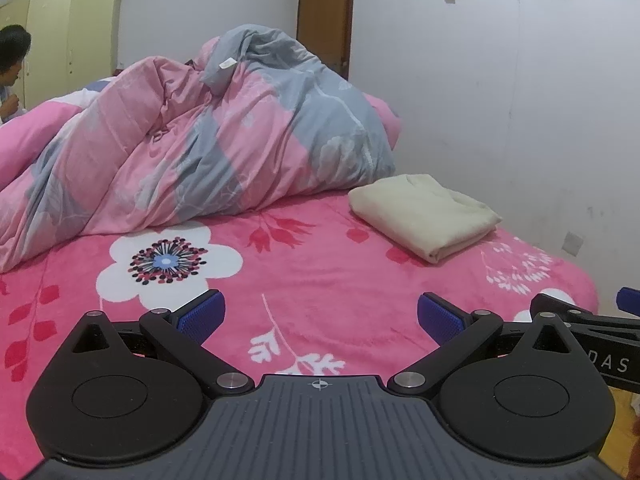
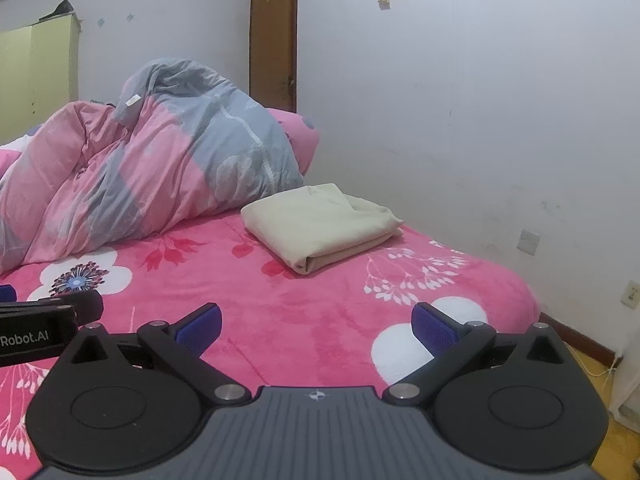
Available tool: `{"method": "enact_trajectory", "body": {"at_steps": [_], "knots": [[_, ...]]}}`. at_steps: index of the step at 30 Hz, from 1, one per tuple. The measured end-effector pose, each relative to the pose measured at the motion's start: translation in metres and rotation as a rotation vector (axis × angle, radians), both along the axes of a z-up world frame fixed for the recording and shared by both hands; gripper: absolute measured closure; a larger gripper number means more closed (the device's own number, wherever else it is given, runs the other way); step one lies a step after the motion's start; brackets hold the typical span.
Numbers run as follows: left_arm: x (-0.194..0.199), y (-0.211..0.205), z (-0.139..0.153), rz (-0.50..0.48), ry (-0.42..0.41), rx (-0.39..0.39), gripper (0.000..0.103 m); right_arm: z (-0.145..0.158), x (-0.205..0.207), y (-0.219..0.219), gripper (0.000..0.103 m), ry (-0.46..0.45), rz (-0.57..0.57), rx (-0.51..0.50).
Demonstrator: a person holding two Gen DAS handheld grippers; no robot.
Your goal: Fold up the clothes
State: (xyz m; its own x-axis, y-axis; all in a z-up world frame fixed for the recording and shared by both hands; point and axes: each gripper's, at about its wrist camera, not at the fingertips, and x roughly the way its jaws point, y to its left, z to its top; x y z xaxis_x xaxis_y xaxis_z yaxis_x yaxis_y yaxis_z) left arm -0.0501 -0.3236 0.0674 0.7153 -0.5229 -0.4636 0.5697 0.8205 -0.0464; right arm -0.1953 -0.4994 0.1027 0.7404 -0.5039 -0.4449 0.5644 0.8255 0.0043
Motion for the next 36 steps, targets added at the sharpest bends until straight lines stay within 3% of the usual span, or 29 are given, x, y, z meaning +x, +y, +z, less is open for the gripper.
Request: {"method": "enact_trajectory", "body": {"at_steps": [36], "knots": [[-0.018, -0.030, -0.018, -0.039, 0.017, 0.043, 0.000, -0.016, -0.016, -0.024, 0.000, 0.033, -0.082, 0.022]]}}
